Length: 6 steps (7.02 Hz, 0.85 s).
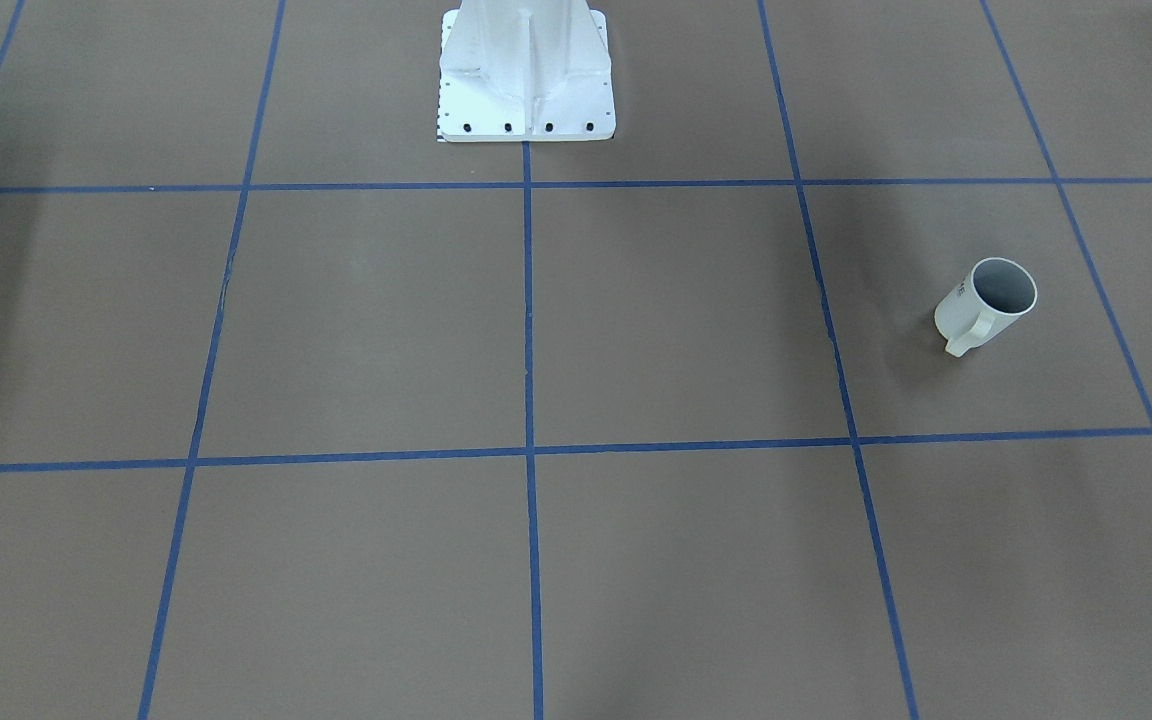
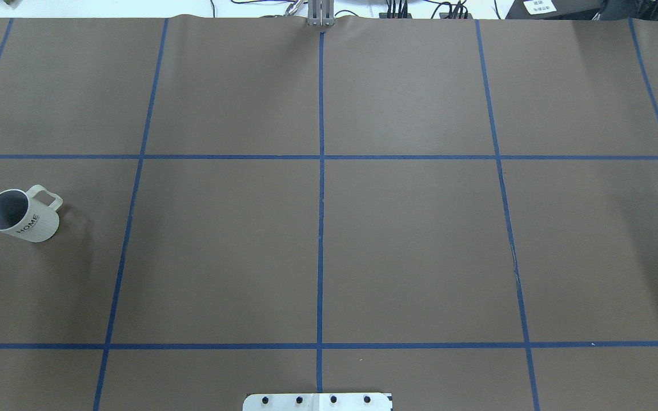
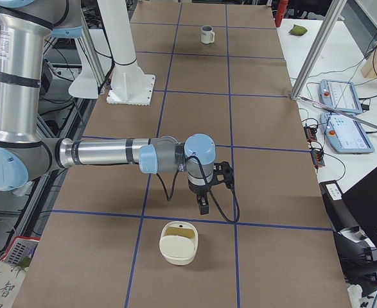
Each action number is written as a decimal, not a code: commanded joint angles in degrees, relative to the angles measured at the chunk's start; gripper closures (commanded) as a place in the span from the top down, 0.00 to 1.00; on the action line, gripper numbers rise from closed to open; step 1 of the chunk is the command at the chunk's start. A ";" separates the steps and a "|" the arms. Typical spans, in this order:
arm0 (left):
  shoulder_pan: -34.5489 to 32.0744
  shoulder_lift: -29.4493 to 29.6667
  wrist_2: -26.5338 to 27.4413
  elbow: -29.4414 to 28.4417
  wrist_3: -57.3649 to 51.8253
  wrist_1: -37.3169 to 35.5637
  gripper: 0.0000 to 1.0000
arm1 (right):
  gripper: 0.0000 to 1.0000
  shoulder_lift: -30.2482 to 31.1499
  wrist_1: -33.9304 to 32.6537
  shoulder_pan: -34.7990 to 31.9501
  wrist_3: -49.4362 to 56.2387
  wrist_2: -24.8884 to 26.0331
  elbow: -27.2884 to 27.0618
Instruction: Left arm hands cup to right arm to dump lemon
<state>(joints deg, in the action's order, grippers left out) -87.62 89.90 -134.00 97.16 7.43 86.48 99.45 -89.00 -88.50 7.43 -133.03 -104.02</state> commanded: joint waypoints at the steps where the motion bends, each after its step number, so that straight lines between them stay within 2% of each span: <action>1: -2.18 0.19 0.32 -0.30 -4.66 -0.69 1.00 | 1.00 -0.48 0.06 0.00 -2.66 0.06 -0.13; 4: -2.90 -0.95 -0.04 1.01 -4.71 -1.49 1.00 | 1.00 -0.66 0.06 0.00 -10.38 -0.20 0.13; 6: -2.82 -1.48 -0.30 1.37 -4.71 -1.66 1.00 | 1.00 -1.35 -0.38 0.00 -10.59 -0.38 -0.48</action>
<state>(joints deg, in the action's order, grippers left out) -90.41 88.62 -134.18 98.25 2.73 84.95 98.57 -89.03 -88.50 -2.60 -133.35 -104.34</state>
